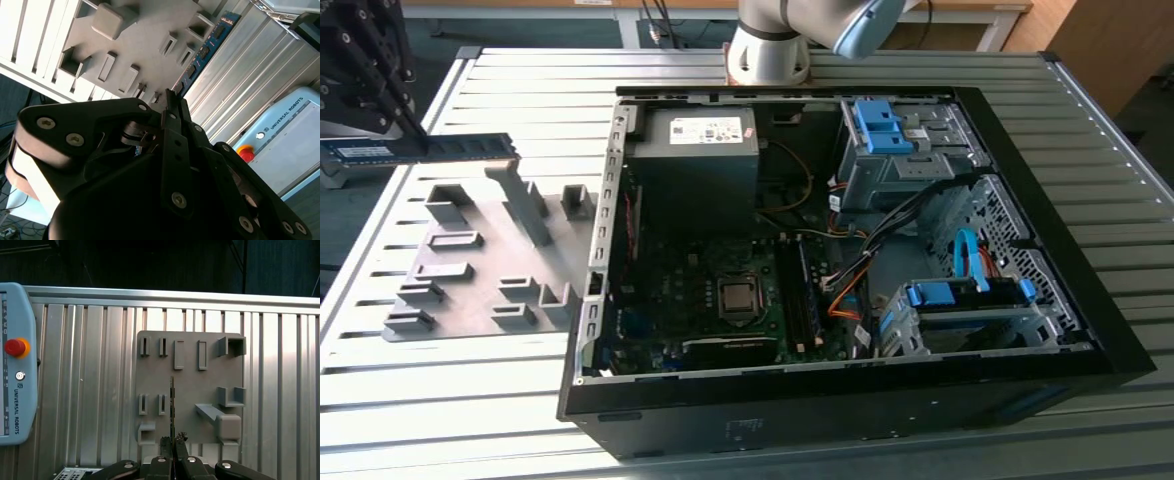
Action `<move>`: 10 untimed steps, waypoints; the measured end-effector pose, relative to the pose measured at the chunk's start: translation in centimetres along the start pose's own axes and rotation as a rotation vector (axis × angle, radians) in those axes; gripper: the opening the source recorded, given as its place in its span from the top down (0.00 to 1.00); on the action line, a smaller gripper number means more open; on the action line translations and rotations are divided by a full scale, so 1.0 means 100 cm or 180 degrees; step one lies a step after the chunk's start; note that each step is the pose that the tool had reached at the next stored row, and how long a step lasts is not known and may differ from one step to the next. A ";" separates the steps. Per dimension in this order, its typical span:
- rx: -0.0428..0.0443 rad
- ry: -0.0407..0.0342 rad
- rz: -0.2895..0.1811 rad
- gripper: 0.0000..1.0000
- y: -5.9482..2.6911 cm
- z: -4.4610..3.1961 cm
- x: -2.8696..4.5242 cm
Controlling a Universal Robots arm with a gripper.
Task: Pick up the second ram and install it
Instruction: 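Pick up the second ram and move it above second insertion slot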
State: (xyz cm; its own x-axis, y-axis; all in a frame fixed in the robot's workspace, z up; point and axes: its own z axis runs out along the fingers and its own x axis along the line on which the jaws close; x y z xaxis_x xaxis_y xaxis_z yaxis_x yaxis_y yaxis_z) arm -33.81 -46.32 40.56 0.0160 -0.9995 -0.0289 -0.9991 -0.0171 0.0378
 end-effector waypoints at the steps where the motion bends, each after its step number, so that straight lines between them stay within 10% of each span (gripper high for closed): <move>1: 0.0000 0.0000 0.0000 0.86 -0.0011 -0.0001 0.0000; 10: 0.0000 0.0000 0.0000 0.86 -0.0036 -0.0002 0.0000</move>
State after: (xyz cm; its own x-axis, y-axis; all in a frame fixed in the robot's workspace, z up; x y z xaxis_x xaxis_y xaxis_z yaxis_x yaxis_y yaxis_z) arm -33.45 -46.31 40.56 0.0160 -0.9995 -0.0290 -0.9991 -0.0171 0.0379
